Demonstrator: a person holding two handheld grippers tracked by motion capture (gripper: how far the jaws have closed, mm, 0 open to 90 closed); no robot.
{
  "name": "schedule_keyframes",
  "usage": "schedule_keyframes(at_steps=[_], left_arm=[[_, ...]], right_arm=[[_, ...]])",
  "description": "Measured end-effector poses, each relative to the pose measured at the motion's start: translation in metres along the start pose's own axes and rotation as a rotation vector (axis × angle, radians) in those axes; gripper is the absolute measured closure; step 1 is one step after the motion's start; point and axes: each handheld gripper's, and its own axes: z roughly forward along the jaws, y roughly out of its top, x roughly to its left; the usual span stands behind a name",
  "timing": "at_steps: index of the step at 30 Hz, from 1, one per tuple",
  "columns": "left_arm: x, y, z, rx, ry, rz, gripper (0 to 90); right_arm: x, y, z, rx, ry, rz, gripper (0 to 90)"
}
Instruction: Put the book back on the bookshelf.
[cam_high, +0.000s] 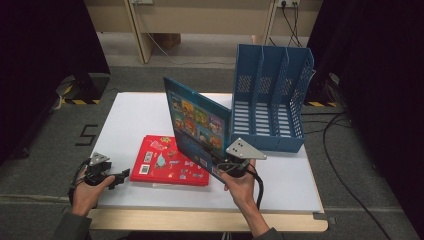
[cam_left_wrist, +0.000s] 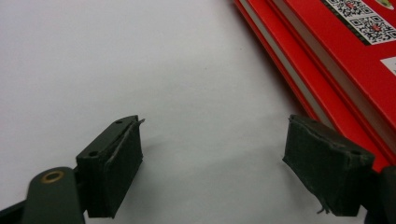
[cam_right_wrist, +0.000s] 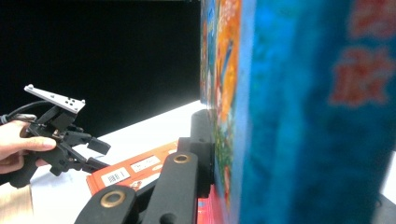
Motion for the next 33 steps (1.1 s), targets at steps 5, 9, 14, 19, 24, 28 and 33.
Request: schedule_keyframes(at_steps=[5,9,14,19,24,28,33], left_arm=[[0.000,0.000,0.000,0.003,0.002,0.003,18.4],[0.000,0.000,0.000,0.004,0.003,0.002,18.4],[0.000,0.000,0.000,0.004,0.005,0.002,18.4],[0.000,-0.001,0.001,0.015,0.006,0.008,17.7],[0.000,-0.001,0.001,0.012,0.004,0.005,17.7],[0.000,-0.001,0.002,0.012,0.006,0.010,17.6],[-0.001,-0.001,0.002,0.014,0.008,0.011,17.5]], right_arm=[[-0.002,0.003,-0.003,-0.013,-0.009,0.018,82.5],[-0.005,0.008,-0.007,-0.038,-0.017,0.018,82.5],[-0.010,0.021,-0.018,-0.077,-0.041,0.023,82.5],[-0.017,0.036,-0.034,-0.111,-0.090,0.021,82.5],[-0.026,0.048,-0.051,-0.147,-0.144,0.018,82.5],[-0.034,0.057,-0.066,-0.184,-0.197,0.020,82.5],[-0.046,0.064,-0.081,-0.214,-0.265,0.014,82.5]])
